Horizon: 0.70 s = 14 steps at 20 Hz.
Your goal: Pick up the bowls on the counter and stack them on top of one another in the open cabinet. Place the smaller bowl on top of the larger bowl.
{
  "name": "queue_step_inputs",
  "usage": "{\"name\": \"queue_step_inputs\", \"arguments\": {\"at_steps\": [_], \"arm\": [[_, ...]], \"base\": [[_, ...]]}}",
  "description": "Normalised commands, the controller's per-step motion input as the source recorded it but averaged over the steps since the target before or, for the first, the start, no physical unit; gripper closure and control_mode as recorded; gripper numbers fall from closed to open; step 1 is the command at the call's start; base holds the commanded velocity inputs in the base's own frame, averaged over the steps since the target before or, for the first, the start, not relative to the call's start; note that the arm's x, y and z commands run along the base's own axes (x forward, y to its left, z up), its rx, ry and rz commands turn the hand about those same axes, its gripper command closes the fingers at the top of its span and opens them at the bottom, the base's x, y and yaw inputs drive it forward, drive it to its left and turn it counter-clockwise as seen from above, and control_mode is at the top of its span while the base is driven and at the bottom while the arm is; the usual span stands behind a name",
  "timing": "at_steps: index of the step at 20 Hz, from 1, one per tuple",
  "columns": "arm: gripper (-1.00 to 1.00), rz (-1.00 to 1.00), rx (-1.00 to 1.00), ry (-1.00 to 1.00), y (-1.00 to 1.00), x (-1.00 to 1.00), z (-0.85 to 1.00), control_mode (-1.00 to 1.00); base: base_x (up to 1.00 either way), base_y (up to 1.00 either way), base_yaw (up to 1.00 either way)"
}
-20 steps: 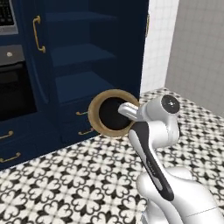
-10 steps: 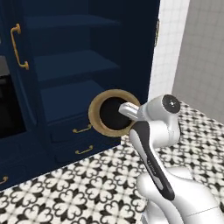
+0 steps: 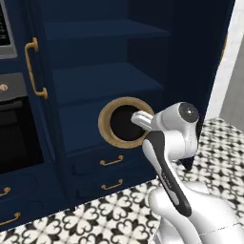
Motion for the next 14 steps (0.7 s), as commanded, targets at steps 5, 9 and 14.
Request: {"name": "queue_step_inputs", "arguments": {"at_steps": [5,9,14], "arm": [[1.0,0.0,0.0,0.0,0.0,0.0,0.0,1.0],[1.0,0.0,0.0,0.0,0.0,0.0,0.0,1.0],[1.0,0.0,0.0,0.0,0.0,0.0,0.0,1.0]], "base": [[1.0,-0.15,0.24],[0.96,-0.31,0.05],[0.78,-0.04,0.0]]}}
